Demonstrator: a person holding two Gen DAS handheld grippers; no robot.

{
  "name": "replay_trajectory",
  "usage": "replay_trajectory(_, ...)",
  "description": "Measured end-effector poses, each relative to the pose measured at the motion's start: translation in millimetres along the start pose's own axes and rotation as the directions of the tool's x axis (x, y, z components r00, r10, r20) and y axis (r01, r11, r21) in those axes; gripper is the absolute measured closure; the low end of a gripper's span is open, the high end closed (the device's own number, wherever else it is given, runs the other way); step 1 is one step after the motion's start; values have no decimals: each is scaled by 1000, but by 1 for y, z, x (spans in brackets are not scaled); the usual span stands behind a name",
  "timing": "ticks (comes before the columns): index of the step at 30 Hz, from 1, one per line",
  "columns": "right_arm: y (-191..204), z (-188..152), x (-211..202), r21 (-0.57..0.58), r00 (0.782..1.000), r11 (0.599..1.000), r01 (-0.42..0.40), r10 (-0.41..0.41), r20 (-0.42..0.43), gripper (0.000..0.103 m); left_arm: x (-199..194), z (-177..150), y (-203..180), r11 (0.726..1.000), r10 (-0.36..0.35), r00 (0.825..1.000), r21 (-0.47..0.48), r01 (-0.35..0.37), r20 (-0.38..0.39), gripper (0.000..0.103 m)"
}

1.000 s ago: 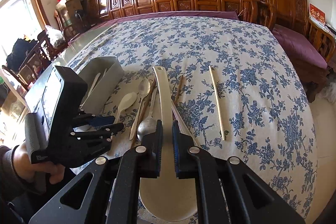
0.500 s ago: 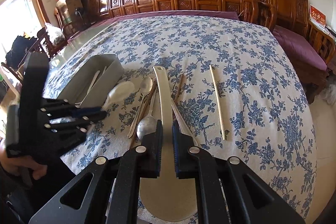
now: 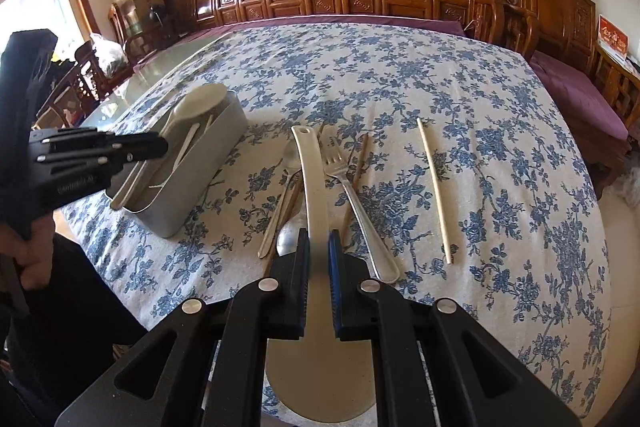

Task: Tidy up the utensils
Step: 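Carry the small white spoon over the tray and release it with the left gripper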

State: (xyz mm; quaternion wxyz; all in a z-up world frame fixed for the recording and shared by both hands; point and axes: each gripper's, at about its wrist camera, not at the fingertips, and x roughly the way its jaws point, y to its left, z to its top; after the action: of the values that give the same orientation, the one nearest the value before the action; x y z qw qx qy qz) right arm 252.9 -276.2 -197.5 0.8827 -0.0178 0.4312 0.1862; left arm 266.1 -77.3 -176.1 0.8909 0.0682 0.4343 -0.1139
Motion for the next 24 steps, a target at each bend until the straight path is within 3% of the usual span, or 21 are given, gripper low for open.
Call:
replay_trajectory(14, 23, 19, 17, 7, 1000, 1000, -17, 17, -4, 92, 27, -7, 68, 996, 1, 1000, -88, -3, -17, 96)
replay_trajectory(24, 51, 40, 35, -2, 999, 999, -53, 53, -10, 92, 47, -17, 93, 991, -6, 999, -136, 0, -44, 96)
